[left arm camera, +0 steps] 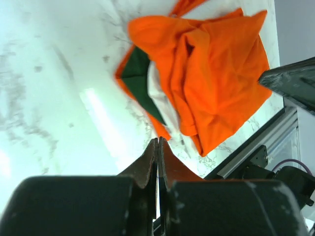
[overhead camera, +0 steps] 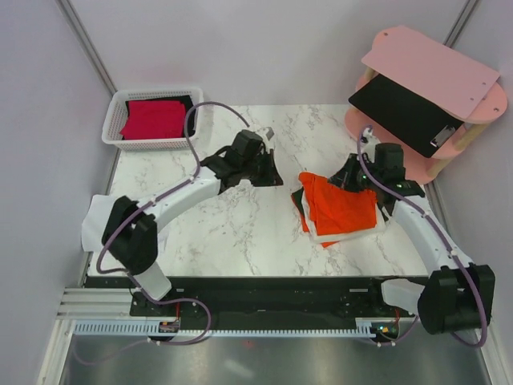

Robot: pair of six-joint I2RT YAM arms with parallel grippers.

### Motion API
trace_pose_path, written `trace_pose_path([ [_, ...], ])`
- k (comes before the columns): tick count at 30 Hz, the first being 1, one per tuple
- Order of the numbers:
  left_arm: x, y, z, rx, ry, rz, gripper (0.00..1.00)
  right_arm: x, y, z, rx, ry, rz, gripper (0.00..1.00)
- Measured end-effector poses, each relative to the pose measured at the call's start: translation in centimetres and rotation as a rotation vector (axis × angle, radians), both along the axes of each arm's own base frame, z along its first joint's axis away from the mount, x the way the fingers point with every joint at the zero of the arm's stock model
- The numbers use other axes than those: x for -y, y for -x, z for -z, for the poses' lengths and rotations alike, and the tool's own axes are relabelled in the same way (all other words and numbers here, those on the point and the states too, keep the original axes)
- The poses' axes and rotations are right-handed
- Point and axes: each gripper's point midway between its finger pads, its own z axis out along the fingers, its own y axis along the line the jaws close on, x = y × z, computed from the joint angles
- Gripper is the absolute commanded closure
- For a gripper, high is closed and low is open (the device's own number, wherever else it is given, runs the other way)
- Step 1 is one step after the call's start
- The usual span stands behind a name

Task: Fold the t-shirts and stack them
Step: Put the neatly folded tshirt into the corner of the board with the right arm

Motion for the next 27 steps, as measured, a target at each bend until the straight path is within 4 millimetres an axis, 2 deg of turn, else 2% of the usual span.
trace_pose_path([
  [2, -2.5, -0.5, -1.4, 0.031, -0.012, -0.046, 0.98, -2.4, -0.7, -0.3, 0.003, 0.029, -0.064, 1.00],
  [4, -4.7, -0.6, -1.4, 0.032, -0.039, -0.088, 0.98, -5.0, -0.8, 0.6, -0.020, 0.059, -0.129, 1.00],
  [6, -7.2, -0.6, -0.1, 0.005, -0.093, -0.139, 0.98, -7.1, -0.7, 2.0, -0.063, 0.106, -0.175, 1.00],
  [8, -9.6, -0.1, 2.0, -0.045, -0.167, -0.184, 0.98, -9.3, -0.5, 3.9, -0.107, 0.184, -0.224, 1.00],
  [13, -13.7, 1.9, 6.0, -0.173, -0.293, -0.242, 0.98, -13.7, 0.9, 7.8, -0.178, 0.343, -0.335, 1.00],
  [15, -14.9, 2.6, 7.1, -0.210, -0.325, -0.259, 0.98, -14.6, 1.4, 9.5, -0.205, 0.394, -0.363, 1.00],
  [18, -16.0, 3.1, 7.9, -0.234, -0.357, -0.276, 0.98, -14.7, 1.9, 12.6, -0.267, 0.479, -0.368, 1.00],
  [21, -16.5, 3.5, 8.0, -0.239, -0.371, -0.277, 0.98, -13.0, 1.8, 15.6, -0.327, 0.580, -0.327, 1.00],
  [27, -16.7, 3.6, 7.2, -0.213, -0.363, -0.283, 0.98, -11.8, -0.4, 15.7, -0.300, 0.654, -0.238, 1.00],
])
